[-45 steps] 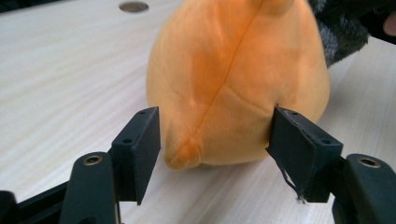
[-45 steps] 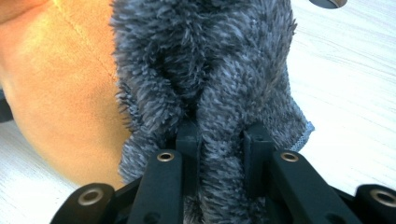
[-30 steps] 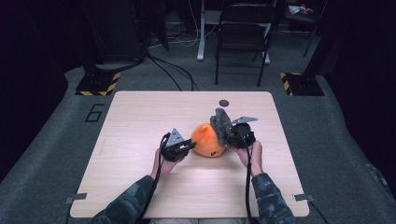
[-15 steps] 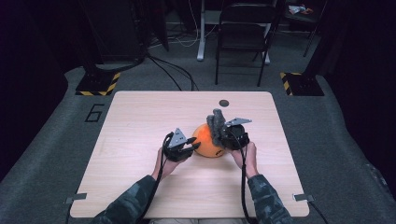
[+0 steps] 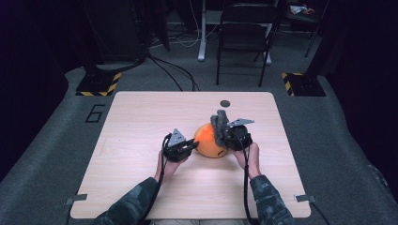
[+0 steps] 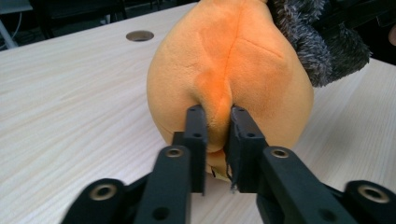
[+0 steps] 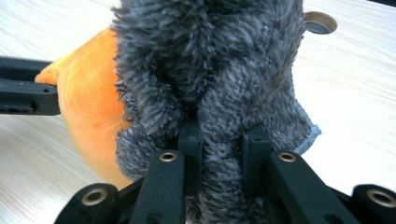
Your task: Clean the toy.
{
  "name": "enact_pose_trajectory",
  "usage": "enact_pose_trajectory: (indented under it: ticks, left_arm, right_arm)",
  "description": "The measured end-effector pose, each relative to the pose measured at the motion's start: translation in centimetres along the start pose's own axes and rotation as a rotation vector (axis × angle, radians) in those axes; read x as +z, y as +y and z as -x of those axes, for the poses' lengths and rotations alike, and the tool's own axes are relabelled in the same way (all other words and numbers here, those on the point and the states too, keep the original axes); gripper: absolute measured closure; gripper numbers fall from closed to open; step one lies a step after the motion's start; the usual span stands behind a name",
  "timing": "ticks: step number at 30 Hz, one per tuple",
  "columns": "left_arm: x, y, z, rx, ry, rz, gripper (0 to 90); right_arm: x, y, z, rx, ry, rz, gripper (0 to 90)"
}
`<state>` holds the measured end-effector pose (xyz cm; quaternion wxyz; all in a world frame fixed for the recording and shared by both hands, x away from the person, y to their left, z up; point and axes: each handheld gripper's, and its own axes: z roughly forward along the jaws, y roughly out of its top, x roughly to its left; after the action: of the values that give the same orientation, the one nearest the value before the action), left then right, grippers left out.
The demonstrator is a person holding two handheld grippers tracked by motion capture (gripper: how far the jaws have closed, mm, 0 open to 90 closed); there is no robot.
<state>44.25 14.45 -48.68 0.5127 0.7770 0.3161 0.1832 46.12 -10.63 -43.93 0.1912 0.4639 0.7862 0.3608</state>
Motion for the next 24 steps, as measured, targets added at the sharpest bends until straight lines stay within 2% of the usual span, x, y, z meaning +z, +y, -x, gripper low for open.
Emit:
enact_pose_trajectory:
  ticks: [1,2,3,4,7,8,9,10,11,12,14,15,17,18,19,24]
  left_arm:
    - [-0.1,0.3,0.2,0.026,0.003,0.012,82.6]
    - [-0.1,0.3,0.2,0.026,0.003,0.012,83.0]
    - [-0.2,0.6,0.4,0.052,0.012,0.028,83.2]
    - [-0.2,0.6,0.4,0.052,0.012,0.028,83.3]
    - [-0.5,1.4,0.8,0.119,0.01,0.038,83.6]
    - [-0.5,1.4,0.8,0.119,0.01,0.038,83.6]
    - [-0.6,1.8,1.2,0.139,0.007,0.047,83.6]
    - [-0.6,1.8,1.2,0.139,0.007,0.047,83.6]
    - [-0.6,2.1,1.6,0.162,-0.006,0.042,83.6]
    - [-0.6,2.1,1.6,0.162,-0.006,0.042,83.6]
    - [-0.4,2.2,2.2,0.161,-0.02,0.047,83.6]
    - [-0.3,2.2,2.7,0.187,-0.028,0.047,83.6]
    - [-0.2,2.3,3.0,0.205,-0.031,0.038,83.6]
    - [-0.2,2.3,3.0,0.205,-0.031,0.038,83.6]
    - [-0.1,2.2,3.1,0.213,-0.03,0.035,83.6]
    - [0.1,1.8,3.0,0.211,-0.032,0.017,83.8]
  right_arm:
    - [-0.5,0.2,0.5,-0.003,0.002,0.009,74.3]
    - [-0.5,0.2,0.5,-0.003,0.002,0.009,74.3]
    - [-1.2,0.5,0.6,0.012,0.0,0.027,74.2]
    - [-1.2,0.5,0.6,0.012,0.0,0.027,74.2]
    - [-2.8,1.4,0.7,0.006,0.008,0.066,74.1]
    - [-2.8,1.4,0.7,0.006,0.008,0.066,74.1]
    - [-3.8,2.1,0.3,0.006,0.021,0.094,74.0]
    - [-3.8,2.1,0.3,0.006,0.021,0.094,74.0]
    - [-4.7,2.8,-0.5,-0.008,0.033,0.125,73.9]
    - [-4.7,2.8,-0.5,-0.008,0.033,0.125,73.9]
    - [-5.3,3.4,-1.7,-0.027,0.057,0.143,73.9]
    - [-5.3,3.7,-3.0,-0.07,0.063,0.129,73.8]
    - [-4.5,3.6,-4.0,-0.1,0.057,0.092,73.9]
    - [-4.5,3.6,-4.0,-0.1,0.057,0.092,73.9]
    - [-3.3,3.2,-4.5,-0.129,0.012,0.052,73.9]
    - [-2.5,2.8,-4.2,-0.157,-0.022,0.032,74.0]
